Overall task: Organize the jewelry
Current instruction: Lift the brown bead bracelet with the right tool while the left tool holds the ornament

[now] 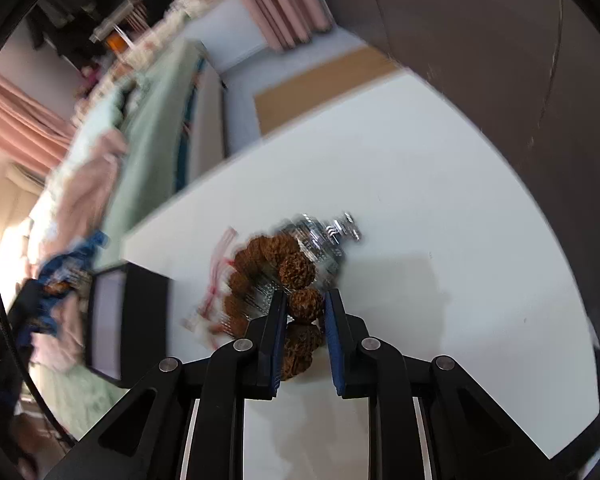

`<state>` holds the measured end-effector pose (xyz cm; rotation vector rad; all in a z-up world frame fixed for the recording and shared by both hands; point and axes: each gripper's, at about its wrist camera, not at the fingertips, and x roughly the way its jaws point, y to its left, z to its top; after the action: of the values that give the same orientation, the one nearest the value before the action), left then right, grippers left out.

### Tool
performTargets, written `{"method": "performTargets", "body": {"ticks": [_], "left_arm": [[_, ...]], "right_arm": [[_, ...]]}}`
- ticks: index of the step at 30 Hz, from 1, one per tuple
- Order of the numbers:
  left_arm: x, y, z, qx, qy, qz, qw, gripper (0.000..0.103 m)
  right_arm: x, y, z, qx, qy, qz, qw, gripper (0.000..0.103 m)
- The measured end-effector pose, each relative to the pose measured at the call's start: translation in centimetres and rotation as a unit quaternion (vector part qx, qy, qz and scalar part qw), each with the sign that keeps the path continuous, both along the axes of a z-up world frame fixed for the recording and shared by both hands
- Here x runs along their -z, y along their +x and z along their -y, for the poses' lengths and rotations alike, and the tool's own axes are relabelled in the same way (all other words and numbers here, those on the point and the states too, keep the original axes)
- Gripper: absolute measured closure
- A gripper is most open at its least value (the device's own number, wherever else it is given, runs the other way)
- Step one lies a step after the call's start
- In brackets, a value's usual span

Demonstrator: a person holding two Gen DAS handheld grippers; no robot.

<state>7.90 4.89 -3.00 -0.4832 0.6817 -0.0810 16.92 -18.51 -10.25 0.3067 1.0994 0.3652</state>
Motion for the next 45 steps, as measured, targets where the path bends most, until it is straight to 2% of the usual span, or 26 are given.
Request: {"method": "performTargets", "body": {"ticks": [4, 9, 13, 18, 22, 24, 27, 30, 34, 38, 45], "left_arm": [[-0.1, -0.2, -0.3, -0.003, -0.001, 0.001, 1.0000, 0.079], [-0.3, -0.4, -0.4, -0.003, 0.001, 0.002, 1.0000, 0.079], [-0.4, -0.4, -0.6, -0.004, 0.000, 0.004, 1.0000, 0.079], [-0.4, -0.4, -0.7, -0.004, 0.001, 0.004, 1.0000, 0.079], [-0.5, -0.6, -0.7, -0.003, 0.002, 0.005, 1.0000, 0.079], [-0.5, -0.6, -0.7, -0.003, 0.002, 0.005, 1.0000, 0.079], [-0.5, -0.6, -0.7, -0.002, 0.002, 0.004, 1.0000, 0.079], [-0.6, -0.6, -0.7, -0.002, 0.001, 0.005, 1.0000, 0.079], [-0.6, -0.7, -0.7, -0.002, 0.002, 0.005, 1.0000, 0.079], [-0.7, -0.7, -0.7, -0.003, 0.002, 0.005, 1.0000, 0.079], [-0.7, -0.7, -0.8, -0.004, 0.002, 0.005, 1.0000, 0.079]], "right_arm": [[-1.9, -1.2, -0.5, -0.007, 0.011, 0.041, 0.999, 0.082], [-4.2, -2.8, -2.0, -0.022, -0.025, 0.103, 0.994, 0.083], [-5.8, -3.6, -1.6, -0.011, -0.044, 0.134, 0.990, 0.083], [-7.7, -3.9, -0.6, -0.001, -0.037, 0.156, 0.987, 0.083], [-9.4, -4.9, 0.2, -0.015, 0.007, 0.179, 0.984, 0.083], [-9.3, -4.8, -0.1, -0.019, -0.019, 0.179, 0.983, 0.083], [-6.1, -3.1, -0.2, 0.008, -0.097, 0.122, 0.988, 0.083], [-5.0, -2.2, 0.8, 0.024, -0.099, 0.092, 0.990, 0.083], [-6.4, -2.6, 1.6, 0.034, -0.096, 0.116, 0.988, 0.083], [-6.5, -2.8, 1.8, 0.033, -0.078, 0.118, 0.989, 0.083], [-8.7, -3.7, 1.2, 0.031, -0.077, 0.165, 0.983, 0.083]]}}
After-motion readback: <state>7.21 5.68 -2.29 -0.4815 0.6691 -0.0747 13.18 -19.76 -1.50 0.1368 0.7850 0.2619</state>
